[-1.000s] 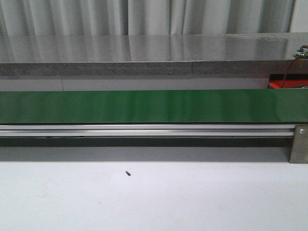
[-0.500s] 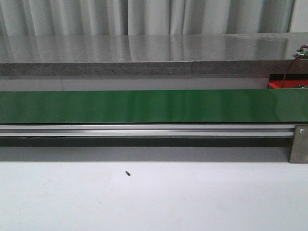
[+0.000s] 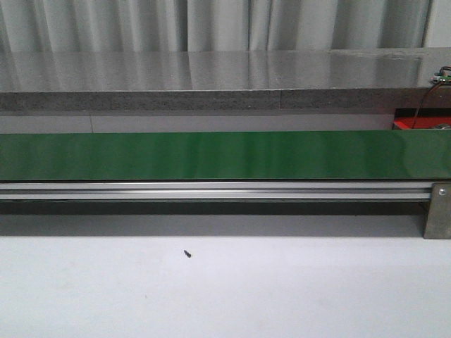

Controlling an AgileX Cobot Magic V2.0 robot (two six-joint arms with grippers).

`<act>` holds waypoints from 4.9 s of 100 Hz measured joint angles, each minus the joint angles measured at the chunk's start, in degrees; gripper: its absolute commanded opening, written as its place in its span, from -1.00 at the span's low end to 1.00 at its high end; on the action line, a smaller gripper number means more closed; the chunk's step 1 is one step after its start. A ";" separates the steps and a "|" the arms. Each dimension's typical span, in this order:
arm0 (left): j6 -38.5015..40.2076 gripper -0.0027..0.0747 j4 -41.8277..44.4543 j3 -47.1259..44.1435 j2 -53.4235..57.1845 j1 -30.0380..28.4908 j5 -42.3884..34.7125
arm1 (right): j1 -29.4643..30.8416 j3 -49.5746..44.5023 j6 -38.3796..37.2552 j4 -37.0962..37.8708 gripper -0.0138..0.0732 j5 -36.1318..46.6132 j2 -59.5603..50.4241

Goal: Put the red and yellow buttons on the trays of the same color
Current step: 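Move the left gripper down over a yellow push-button on the table, then close the left gripper on the yellow push-button and lift it, then lower the yellow button onto the green belt and open the left gripper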

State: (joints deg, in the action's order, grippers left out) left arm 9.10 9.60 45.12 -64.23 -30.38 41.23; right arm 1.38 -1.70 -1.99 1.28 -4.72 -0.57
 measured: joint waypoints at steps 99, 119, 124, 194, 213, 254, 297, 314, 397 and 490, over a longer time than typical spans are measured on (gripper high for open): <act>0.52 0.78 1.43 9.18 -27.47 -0.17 -4.88 | 0.00 0.00 0.00 0.00 -0.84 0.00 0.00; 0.52 0.78 2.02 9.23 -27.70 -0.38 -5.12 | 0.00 0.00 0.00 0.00 -0.84 0.00 0.00; 0.61 0.78 2.01 9.23 -27.93 -0.74 -5.24 | 0.00 0.00 0.00 0.00 -0.84 0.00 0.00; 1.07 0.78 0.20 9.68 -30.83 -3.28 -6.18 | 0.00 0.00 0.00 0.00 -0.84 0.00 0.00; 1.07 0.78 -0.41 9.68 -32.37 -3.28 -6.27 | 0.00 0.00 0.00 0.00 -0.84 0.00 0.00; 1.11 -0.25 -0.70 9.68 -32.37 -3.28 -6.53 | 0.00 0.00 0.00 0.00 -0.84 0.00 0.00; 1.20 -0.98 -0.80 11.63 -32.10 -3.28 -3.28 | 0.00 0.00 0.00 0.00 -0.84 0.00 0.00; 0.80 -0.98 -0.80 12.84 -27.35 -3.28 -1.26 | 0.00 0.00 0.00 0.00 -0.84 0.00 0.00; -4.11 -0.98 -4.08 32.11 -26.20 18.08 5.48 | 0.00 0.00 0.00 0.00 -0.84 0.00 0.00; -11.54 0.27 -10.56 32.96 -36.56 19.17 4.94 | 0.00 0.00 0.00 0.00 -0.84 0.00 0.00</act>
State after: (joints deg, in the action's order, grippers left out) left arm -2.44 -0.96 78.08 -100.79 -11.21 46.17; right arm 1.38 -1.70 -1.99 1.28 -4.72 -0.57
